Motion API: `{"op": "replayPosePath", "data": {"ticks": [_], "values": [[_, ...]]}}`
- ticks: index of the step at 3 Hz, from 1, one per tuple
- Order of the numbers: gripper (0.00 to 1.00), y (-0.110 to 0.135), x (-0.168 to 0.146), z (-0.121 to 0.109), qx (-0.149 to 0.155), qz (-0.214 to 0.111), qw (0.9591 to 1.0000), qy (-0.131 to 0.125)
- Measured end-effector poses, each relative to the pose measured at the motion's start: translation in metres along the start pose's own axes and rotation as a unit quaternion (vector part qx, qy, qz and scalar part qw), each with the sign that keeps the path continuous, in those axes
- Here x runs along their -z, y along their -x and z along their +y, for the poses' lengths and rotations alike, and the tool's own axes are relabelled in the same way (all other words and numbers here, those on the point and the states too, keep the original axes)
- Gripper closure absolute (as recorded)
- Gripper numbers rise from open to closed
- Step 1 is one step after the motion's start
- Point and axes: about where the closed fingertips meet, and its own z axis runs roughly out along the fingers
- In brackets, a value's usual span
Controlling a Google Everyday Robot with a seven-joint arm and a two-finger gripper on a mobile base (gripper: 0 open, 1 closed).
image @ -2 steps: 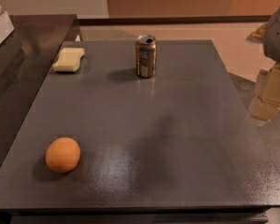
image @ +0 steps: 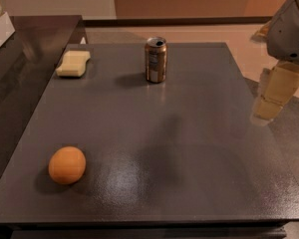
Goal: Move orange can near orange
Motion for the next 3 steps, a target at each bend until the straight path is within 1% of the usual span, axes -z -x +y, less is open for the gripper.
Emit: {"op": "replayPosePath", "data": {"ticks": [1,2,3], "values": [[0.00,0.019,-0.024,-0.028,-0.014,-0.024,0.9996,-0.002],[0.00,0.041,-0.046,-0.059,-0.038,-0.051,0.9979,-0.011],[0.00,0.066,-0.066,-0.096,-0.065,-0.076,0.9947,-0.021]]}}
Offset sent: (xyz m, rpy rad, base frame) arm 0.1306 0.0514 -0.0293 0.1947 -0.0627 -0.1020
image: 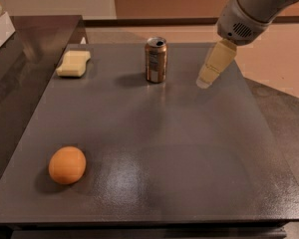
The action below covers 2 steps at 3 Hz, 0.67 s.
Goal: Move orange can near orange
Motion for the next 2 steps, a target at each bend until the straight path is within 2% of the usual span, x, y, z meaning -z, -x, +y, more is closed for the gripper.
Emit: {"op": "replayPosePath", "data": {"ticks": [1,2], "values": [[0.00,0.026,-0.022,-0.024,-0.021,-0.027,0.9994,-0.001],[0.00,0.048,-0.045,-0.036,-0.029,-0.046,0.9985,0.006]]}}
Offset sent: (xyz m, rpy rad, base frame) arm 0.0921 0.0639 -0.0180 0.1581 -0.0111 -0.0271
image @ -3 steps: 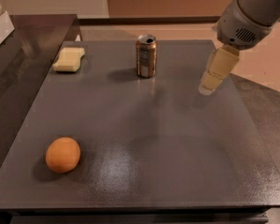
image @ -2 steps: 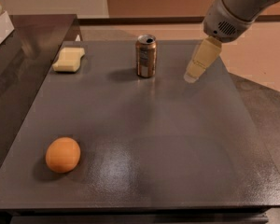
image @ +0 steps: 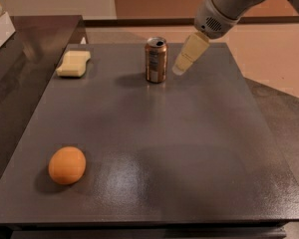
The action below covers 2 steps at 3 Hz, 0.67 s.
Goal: Move orange can near orange
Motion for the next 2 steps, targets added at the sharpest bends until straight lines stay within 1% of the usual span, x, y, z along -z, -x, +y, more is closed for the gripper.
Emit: {"op": "replayPosePath", "data": {"ticks": [1,2], "values": [[0.00,0.017,-0.017,-0.004,-0.004,-0.022,0.9996,0.016],[0.00,0.034,-0.032,-0.001,-0.001,-0.042,0.9984,0.037]]}}
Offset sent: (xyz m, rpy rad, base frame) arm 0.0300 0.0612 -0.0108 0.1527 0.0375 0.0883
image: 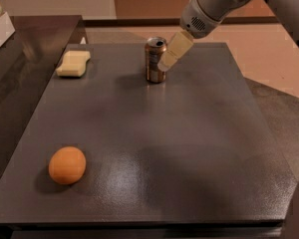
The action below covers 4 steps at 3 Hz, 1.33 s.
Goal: Move orange can near orange
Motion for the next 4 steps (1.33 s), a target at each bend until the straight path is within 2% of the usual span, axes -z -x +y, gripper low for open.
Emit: {"op": "replayPosePath", "data": {"ticks": [2,3,4], "values": [[0.00,0.014,-0.026,0.007,0.002,-0.022,0.9992,0.034],[0.17,0.017,-0.035,0.006,0.000,-0.028,0.9987,0.042],[0.41,0.021,-0.037,0.007,0.001,-0.032,0.9984,0.047]]}}
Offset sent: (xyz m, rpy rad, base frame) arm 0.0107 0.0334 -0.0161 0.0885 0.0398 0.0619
